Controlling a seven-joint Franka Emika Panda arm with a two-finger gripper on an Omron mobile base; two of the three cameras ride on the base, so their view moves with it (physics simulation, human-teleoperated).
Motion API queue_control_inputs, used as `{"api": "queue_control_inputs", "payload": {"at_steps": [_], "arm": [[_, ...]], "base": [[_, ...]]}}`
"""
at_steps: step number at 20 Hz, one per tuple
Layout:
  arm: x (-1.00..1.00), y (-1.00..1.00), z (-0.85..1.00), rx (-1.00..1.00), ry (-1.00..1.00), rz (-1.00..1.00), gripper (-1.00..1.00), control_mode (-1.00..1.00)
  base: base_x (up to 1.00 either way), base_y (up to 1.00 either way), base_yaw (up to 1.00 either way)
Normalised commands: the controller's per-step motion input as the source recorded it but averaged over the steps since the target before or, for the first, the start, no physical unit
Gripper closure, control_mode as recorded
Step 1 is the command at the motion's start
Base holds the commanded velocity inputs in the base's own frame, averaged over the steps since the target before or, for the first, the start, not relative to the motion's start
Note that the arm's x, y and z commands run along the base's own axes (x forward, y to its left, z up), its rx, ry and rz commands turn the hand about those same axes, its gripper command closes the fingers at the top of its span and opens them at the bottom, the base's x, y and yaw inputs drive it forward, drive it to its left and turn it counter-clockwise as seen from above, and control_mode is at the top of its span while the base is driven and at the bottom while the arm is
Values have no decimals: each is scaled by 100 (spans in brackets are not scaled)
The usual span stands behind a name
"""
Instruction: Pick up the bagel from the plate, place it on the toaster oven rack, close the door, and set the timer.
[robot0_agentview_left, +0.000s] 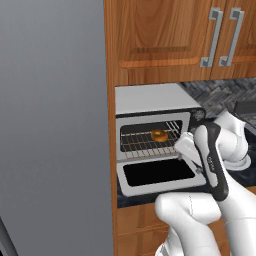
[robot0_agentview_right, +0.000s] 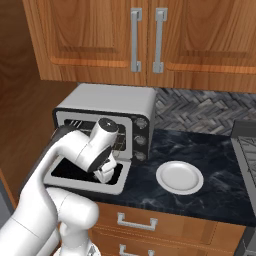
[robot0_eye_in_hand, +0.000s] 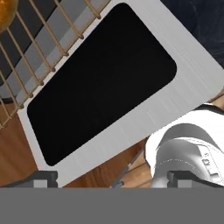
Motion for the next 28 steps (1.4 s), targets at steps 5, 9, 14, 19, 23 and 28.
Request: {"api": "queue_control_inputs", "payload": {"at_steps": [5, 9, 14, 19, 23, 28], "arm": [[0, -12, -28, -3, 0, 0, -100, -100], [5, -8, -26, -2, 0, 0, -100, -100], [17, -5, -19, -1, 0, 0, -100, -100], [28, -4, -12, 0, 0, 0, -100, -100], [41, -1, -9, 0, 0, 0, -100, -100], [52, 0, -9, 0, 0, 0, -100, -100]], "base": [[0, 0, 0], [0, 0, 0], [0, 0, 0], [0, 0, 0], [0, 0, 0], [0, 0, 0]]}}
